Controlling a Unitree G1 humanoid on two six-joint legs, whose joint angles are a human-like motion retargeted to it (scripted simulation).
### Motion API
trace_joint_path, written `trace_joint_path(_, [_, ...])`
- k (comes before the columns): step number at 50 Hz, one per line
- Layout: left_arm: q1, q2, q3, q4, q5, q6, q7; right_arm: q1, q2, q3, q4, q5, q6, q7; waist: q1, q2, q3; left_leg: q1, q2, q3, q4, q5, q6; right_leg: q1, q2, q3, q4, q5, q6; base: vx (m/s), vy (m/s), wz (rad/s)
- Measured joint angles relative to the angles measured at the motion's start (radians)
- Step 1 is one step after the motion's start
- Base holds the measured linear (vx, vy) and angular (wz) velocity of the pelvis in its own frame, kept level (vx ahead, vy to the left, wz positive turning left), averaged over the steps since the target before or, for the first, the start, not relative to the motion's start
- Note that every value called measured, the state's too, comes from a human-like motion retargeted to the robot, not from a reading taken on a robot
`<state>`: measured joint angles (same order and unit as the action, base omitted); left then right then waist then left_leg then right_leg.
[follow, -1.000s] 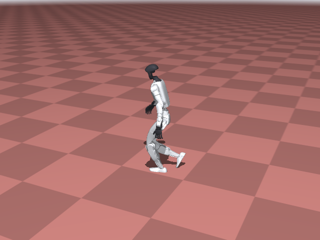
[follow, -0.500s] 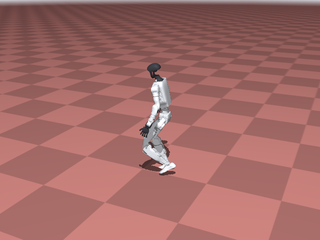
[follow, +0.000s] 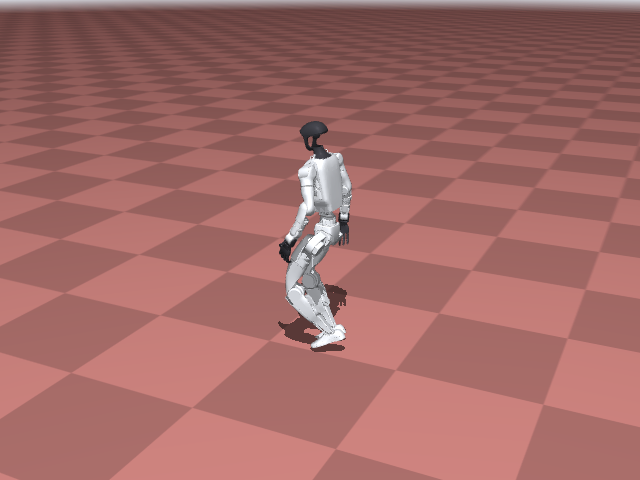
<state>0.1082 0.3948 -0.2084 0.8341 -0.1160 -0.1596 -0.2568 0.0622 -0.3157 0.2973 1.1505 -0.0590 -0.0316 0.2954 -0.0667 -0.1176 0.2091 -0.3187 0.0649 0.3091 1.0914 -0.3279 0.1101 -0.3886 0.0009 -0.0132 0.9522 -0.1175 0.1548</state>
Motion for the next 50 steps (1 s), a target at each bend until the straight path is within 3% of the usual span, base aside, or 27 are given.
trace_joint_path(3, [-0.021,0.105,0.048,-0.077,-0.012,-0.005,0.061,-0.031,-0.057,-0.035,0.010,-0.013,0.011,-0.030,-0.011,0.045,-0.001,0.071,0.092,-0.023,0.168,-0.130,-0.006,-0.073,0.104,-0.048,-0.077,-0.139,-0.059,-0.65,-0.06,-1.54])
trace_joint_path(5, [-0.051,0.158,0.090,-0.097,-0.024,-0.003,0.103,-0.070,-0.112,-0.066,0.009,-0.020,0.016,-0.056,-0.031,0.057,0.016,0.108,0.093,-0.026,0.128,-0.270,-0.015,-0.144,0.139,-0.080,-0.100,-0.188,-0.077,-0.70,-0.04,-1.34])
trace_joint_path(7, [-0.101,0.187,0.122,-0.099,-0.040,0.005,0.115,-0.119,-0.174,-0.104,-0.028,-0.026,0.020,-0.068,-0.049,0.039,0.051,0.108,0.054,0.001,0.011,-0.391,0.018,-0.221,0.097,-0.110,-0.082,-0.207,-0.076,-0.71,-0.03,-0.88])
trace_joint_path(8, [-0.118,0.191,0.130,-0.105,-0.061,0.008,0.112,-0.134,-0.204,-0.119,-0.056,-0.027,0.021,-0.069,-0.056,0.028,0.066,0.101,0.040,0.023,-0.035,-0.390,0.031,-0.249,0.062,-0.118,-0.052,-0.230,-0.082,-0.70,-0.03,-0.55])
trace_joint_path(11, [-0.113,0.174,0.145,-0.147,-0.145,0.009,0.078,-0.155,-0.289,-0.156,-0.178,-0.027,0.001,-0.078,-0.055,0.010,0.090,0.056,0.007,0.060,-0.128,-0.322,0.052,-0.272,-0.053,-0.122,0.189,-0.270,-0.130,-0.66,-0.01,-0.38])
trace_joint_path(14, [-0.067,0.130,0.160,-0.199,-0.216,0.022,0.030,-0.128,-0.367,-0.220,-0.372,-0.056,-0.018,-0.089,-0.057,-0.042,0.051,0.039,-0.134,0.091,-0.336,-0.194,0.072,-0.217,-0.234,-0.071,0.447,-0.291,-0.162,-0.58,0.05,-0.09])
trace_joint_path(17, [-0.017,0.085,0.155,-0.212,-0.230,0.028,0.013,-0.111,-0.384,-0.258,-0.517,-0.108,-0.039,-0.112,-0.031,-0.104,-0.008,0.055,-0.270,0.110,-0.605,-0.061,0.070,-0.078,-0.345,-0.050,0.499,-0.257,-0.130,-0.51,0.05,-0.46])
trace_joint_path(20, [0.008,0.039,0.144,-0.205,-0.221,0.029,0.004,-0.128,-0.365,-0.261,-0.598,-0.175,-0.041,-0.114,0.012,-0.153,-0.048,0.094,-0.365,0.138,-0.869,0.049,0.065,0.053,-0.378,-0.068,0.378,-0.259,-0.071,-0.48,0.01,-0.98])
trace_joint_path(25, [-0.003,-0.022,0.112,-0.213,-0.193,0.009,-0.006,-0.179,-0.303,-0.198,-0.600,-0.252,-0.049,-0.080,0.068,-0.158,-0.052,0.099,-0.369,0.208,-1.087,0.122,0.025,0.128,-0.346,-0.142,0.065,-0.455,-0.082,-0.51,-0.04,-1.57])
trace_joint_path(27, [-0.017,-0.034,0.092,-0.235,-0.180,-0.004,-0.027,-0.194,-0.284,-0.160,-0.583,-0.262,-0.058,-0.050,0.071,-0.152,-0.043,0.077,-0.345,0.200,-1.093,0.113,0.009,0.106,-0.344,-0.152,0.005,-0.471,-0.095,-0.54,-0.08,-1.80])
trace_joint_path(30, [-0.039,-0.034,0.054,-0.282,-0.163,-0.013,-0.082,-0.207,-0.270,-0.094,-0.544,-0.271,-0.069,0.008,0.049,-0.144,-0.030,0.041,-0.301,0.142,-1.006,0.078,-0.001,0.057,-0.317,-0.098,-0.046,-0.439,-0.096,-0.48,-0.10,-1.84])
trace_joint_path(33, [-0.054,-0.005,0.021,-0.344,-0.152,-0.009,-0.148,-0.204,-0.271,-0.045,-0.502,-0.275,-0.071,0.059,-0.002,-0.142,-0.022,-0.013,-0.242,0.067,-0.722,-0.001,0.007,0.013,-0.272,0.011,-0.049,-0.388,-0.089,-0.37,-0.09,-1.97])
trace_joint_path(36, [-0.057,0.051,0.016,-0.426,-0.155,-0.004,-0.201,-0.188,-0.279,-0.042,-0.456,-0.277,-0.065,0.080,-0.050,-0.103,-0.017,-0.054,-0.161,-0.009,-0.441,-0.076,-0.002,-0.018,-0.162,0.108,-0.035,-0.356,-0.095,-0.25,-0.03,-2.35])
trace_joint_path(38, [-0.050,0.100,0.040,-0.507,-0.178,-0.001,-0.240,-0.168,-0.289,-0.072,-0.430,-0.272,-0.064,0.076,-0.060,-0.035,-0.026,-0.055,-0.088,-0.054,-0.370,-0.093,-0.029,-0.027,-0.041,0.157,-0.081,-0.310,-0.108,-0.13,0.05,-2.88])
trace_joint_path(40, [-0.036,0.144,0.077,-0.596,-0.211,-0.007,-0.267,-0.129,-0.300,-0.116,-0.421,-0.265,-0.068,0.052,-0.088,-0.007,-0.046,-0.012,-0.090,-0.072,-0.436,-0.052,-0.051,-0.036,0.014,0.210,-0.113,-0.280,-0.113,-0.06,0.11,-2.67])
trace_joint_path(43, [-0.006,0.200,0.155,-0.754,-0.294,-0.026,-0.306,-0.060,-0.295,-0.169,-0.443,-0.257,-0.083,0.008,-0.142,-0.024,-0.095,0.117,-0.171,-0.043,-0.701,0.108,-0.075,-0.059,-0.007,0.241,-0.113,-0.258,-0.115,-0.05,0.16,-2.47])
trace_joint_path(45, [-0.007,0.212,0.190,-0.837,-0.336,-0.050,-0.317,-0.021,-0.286,-0.188,-0.454,-0.252,-0.092,-0.011,-0.172,-0.034,-0.114,0.141,-0.209,-0.028,-0.729,0.178,-0.100,-0.074,-0.023,0.236,-0.065,-0.239,-0.111,-0.13,0.18,-2.59])
trace_joint_path(47, [0.011,0.240,0.255,-0.965,-0.411,-0.061,-0.324,0.017,-0.270,-0.207,-0.494,-0.249,-0.096,-0.027,-0.187,-0.030,-0.159,0.237,-0.256,-0.025,-0.967,0.318,-0.125,-0.103,-0.022,0.221,-0.053,-0.218,-0.113,-0.12,0.17,-2.71])
trace_joint_path(50, [-0.014,0.241,0.291,-1.059,-0.452,-0.094,-0.317,0.037,-0.246,-0.223,-0.507,-0.234,-0.101,-0.067,-0.224,-0.052,-0.190,0.255,-0.307,-0.009,-0.993,0.330,-0.137,-0.129,-0.073,0.180,0.043,-0.251,-0.123,-0.21,0.14,-2.47])
